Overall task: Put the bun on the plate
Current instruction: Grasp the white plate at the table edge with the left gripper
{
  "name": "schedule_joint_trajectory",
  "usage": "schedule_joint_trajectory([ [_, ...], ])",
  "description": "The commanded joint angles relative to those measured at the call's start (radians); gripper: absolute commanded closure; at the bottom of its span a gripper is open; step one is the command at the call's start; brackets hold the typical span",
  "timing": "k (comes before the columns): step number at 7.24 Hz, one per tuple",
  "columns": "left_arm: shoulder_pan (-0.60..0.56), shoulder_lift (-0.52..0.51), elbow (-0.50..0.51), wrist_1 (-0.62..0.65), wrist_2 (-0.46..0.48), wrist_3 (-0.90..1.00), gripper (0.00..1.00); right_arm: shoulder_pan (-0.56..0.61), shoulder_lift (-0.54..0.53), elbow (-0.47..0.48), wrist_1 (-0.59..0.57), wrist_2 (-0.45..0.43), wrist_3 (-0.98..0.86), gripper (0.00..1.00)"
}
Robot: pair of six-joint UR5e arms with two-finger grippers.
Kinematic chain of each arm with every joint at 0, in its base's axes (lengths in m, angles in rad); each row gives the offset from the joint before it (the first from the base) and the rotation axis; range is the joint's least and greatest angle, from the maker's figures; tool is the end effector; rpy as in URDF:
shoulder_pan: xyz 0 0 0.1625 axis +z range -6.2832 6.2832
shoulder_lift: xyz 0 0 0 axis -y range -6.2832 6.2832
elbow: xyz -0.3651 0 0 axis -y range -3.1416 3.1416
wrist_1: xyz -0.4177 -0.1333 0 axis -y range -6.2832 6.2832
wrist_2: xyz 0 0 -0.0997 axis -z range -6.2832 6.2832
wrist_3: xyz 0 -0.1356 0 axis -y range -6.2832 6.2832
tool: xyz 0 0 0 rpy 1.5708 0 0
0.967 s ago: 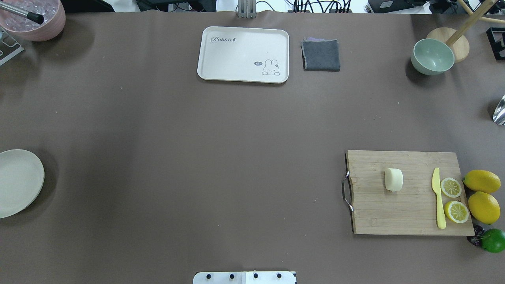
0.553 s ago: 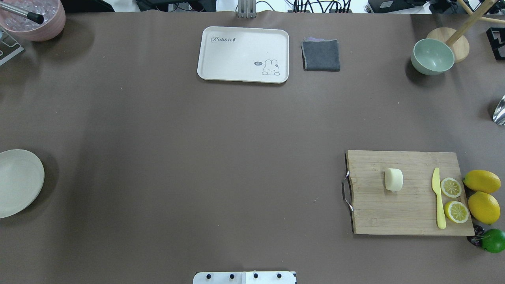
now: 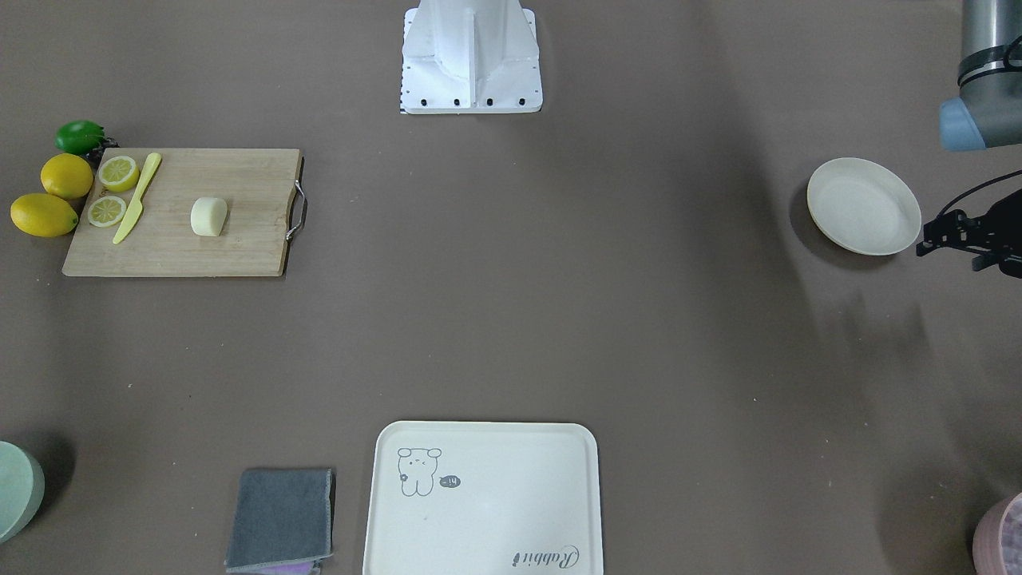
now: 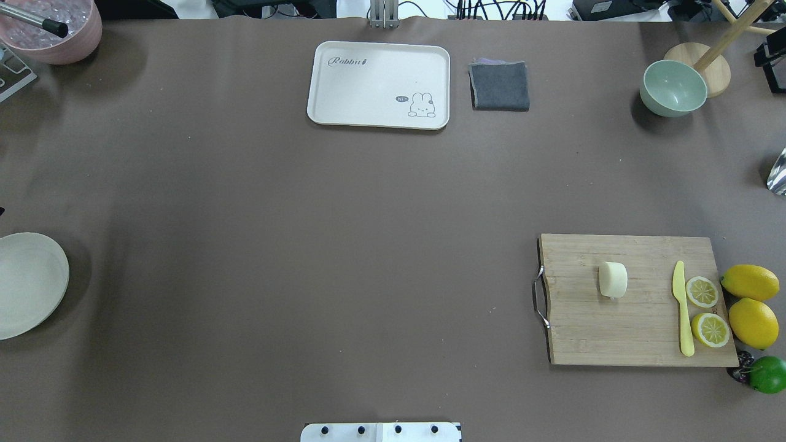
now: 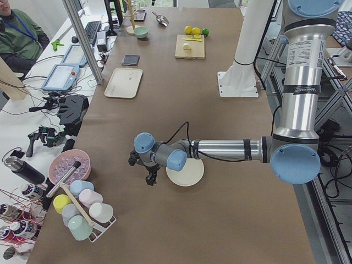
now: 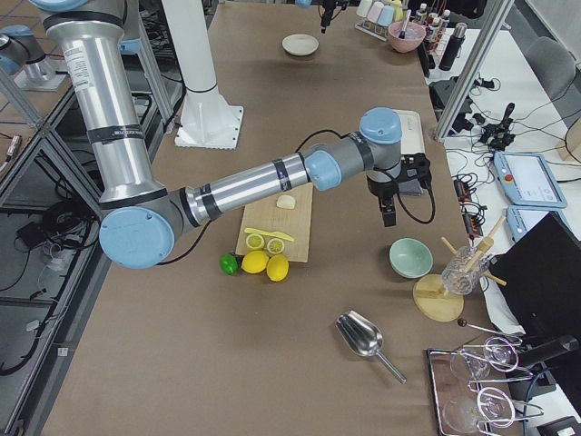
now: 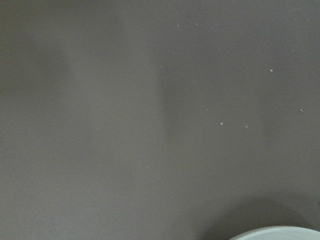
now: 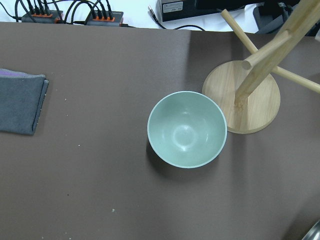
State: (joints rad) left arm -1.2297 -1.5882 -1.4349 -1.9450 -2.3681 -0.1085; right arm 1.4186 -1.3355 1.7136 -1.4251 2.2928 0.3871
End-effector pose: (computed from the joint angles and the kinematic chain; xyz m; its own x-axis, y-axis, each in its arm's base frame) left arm 0.1470 -0.5225 0.6434 0.6294 0.3031 -0.7155 -0.2570 0.9502 0.1765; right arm -0.0494 -0.6101 0.4016 0.6901 -0.0848 0.7188 -0.1396 0.9589 0.2471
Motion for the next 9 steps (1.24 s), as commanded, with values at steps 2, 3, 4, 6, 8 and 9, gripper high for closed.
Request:
schedule_joint_trajectory([
  [2, 0.062, 0.025, 0.018, -0.031, -0.002, 0.001, 0.09, -0.003, -0.001, 0.014, 0.002, -0.001, 0.001, 0.00],
  [3, 0.062, 0.048, 0.021, -0.057, 0.000, 0.001, 0.09, -0.003, 0.001, 0.021, 0.000, -0.001, 0.001, 0.00],
  [4, 0.064, 0.050, 0.021, -0.064, -0.028, 0.001, 0.09, -0.006, 0.006, 0.015, 0.000, -0.003, 0.001, 0.00],
  [6, 0.062, 0.086, 0.022, -0.071, -0.046, 0.103, 0.12, -0.015, 0.010, 0.014, 0.000, -0.003, 0.002, 0.00],
  [8, 0.062, 0.088, 0.036, -0.068, -0.045, 0.151, 0.39, -0.026, 0.013, 0.009, 0.000, -0.003, 0.001, 0.00],
  [9, 0.062, 0.094, 0.033, -0.065, -0.046, 0.151, 0.78, -0.027, 0.012, 0.018, 0.002, -0.012, 0.001, 0.00],
])
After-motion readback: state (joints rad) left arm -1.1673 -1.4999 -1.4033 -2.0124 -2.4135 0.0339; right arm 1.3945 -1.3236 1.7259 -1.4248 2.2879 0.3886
